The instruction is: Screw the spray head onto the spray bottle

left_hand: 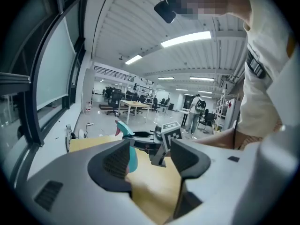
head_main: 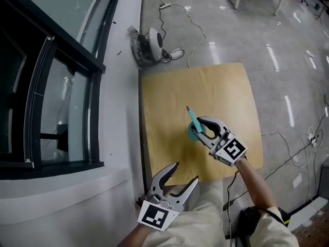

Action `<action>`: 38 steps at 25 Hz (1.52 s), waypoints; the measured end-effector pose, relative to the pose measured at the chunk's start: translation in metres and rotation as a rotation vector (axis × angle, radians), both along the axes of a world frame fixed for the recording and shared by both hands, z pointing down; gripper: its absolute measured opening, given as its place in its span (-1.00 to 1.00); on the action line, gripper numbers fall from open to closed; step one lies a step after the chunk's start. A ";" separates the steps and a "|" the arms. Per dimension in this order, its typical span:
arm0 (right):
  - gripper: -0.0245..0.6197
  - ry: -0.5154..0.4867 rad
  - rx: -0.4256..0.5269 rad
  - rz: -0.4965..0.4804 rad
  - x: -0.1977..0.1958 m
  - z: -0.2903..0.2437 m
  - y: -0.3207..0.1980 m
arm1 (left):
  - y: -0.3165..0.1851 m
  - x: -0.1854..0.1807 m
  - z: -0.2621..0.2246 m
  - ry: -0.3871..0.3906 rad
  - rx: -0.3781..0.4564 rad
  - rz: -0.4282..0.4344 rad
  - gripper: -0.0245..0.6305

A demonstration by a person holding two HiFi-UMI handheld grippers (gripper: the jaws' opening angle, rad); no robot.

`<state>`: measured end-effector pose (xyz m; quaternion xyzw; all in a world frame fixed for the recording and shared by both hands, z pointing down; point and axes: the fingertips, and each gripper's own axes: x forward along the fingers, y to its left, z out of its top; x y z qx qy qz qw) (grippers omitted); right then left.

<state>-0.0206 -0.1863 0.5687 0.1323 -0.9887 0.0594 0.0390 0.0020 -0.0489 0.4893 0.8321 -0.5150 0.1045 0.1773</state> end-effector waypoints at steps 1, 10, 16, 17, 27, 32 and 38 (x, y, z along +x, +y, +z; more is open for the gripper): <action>-0.52 0.010 0.008 0.009 0.001 0.011 -0.001 | -0.004 0.001 0.007 -0.001 -0.008 0.002 -0.10; -0.52 0.020 0.032 0.056 0.009 0.071 -0.010 | -0.027 -0.003 0.042 -0.043 -0.046 -0.050 -0.90; -0.47 0.047 -0.027 0.032 0.020 0.086 -0.002 | -0.031 0.006 0.044 -0.068 -0.045 0.009 -0.90; -0.39 0.053 -0.039 0.022 0.021 0.087 -0.001 | -0.030 0.008 0.044 -0.068 -0.047 0.015 -0.90; -0.27 0.153 -0.171 -0.011 0.075 0.051 0.020 | -0.022 0.005 0.024 -0.066 -0.057 -0.019 -0.90; -0.34 0.182 -0.214 0.047 0.119 -0.006 0.061 | -0.012 0.002 0.003 -0.028 -0.077 -0.065 -0.90; -0.39 0.152 -0.181 0.185 0.175 -0.059 0.110 | -0.005 0.035 -0.014 -0.001 -0.062 -0.087 -0.90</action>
